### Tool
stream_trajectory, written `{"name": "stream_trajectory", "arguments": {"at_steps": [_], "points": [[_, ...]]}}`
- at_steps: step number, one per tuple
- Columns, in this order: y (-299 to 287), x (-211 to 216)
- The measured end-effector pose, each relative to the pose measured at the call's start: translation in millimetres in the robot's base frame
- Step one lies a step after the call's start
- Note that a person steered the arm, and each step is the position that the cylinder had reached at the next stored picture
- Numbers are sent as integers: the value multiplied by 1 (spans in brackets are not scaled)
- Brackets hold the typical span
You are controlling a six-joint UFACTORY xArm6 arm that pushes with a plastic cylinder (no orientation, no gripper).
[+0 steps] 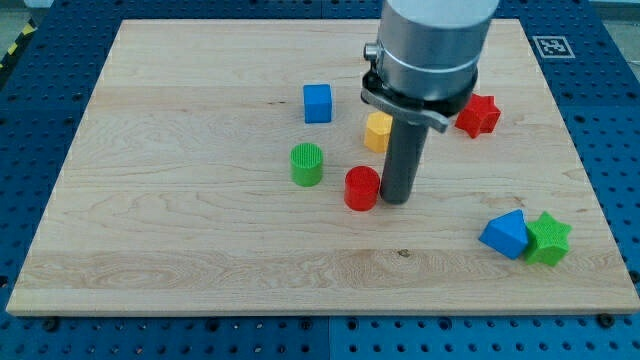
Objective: Push the green blocks slightly up
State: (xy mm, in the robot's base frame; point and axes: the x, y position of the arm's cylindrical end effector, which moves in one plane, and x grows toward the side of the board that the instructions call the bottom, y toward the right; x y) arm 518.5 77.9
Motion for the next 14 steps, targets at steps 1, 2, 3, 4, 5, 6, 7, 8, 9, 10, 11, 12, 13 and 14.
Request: {"name": "stream_trajectory", "arguments": {"at_steps": [1,2,3,4,5,6,7,8,9,10,11,12,13,14], "points": [[-9,31],[-59,26],[-82,10],[-79,6],[-91,-8],[-97,-21],[-102,-33],[-102,-43],[-115,-51],[-136,-32],[-132,17],[-76,56],[-4,85],[56,86]]}}
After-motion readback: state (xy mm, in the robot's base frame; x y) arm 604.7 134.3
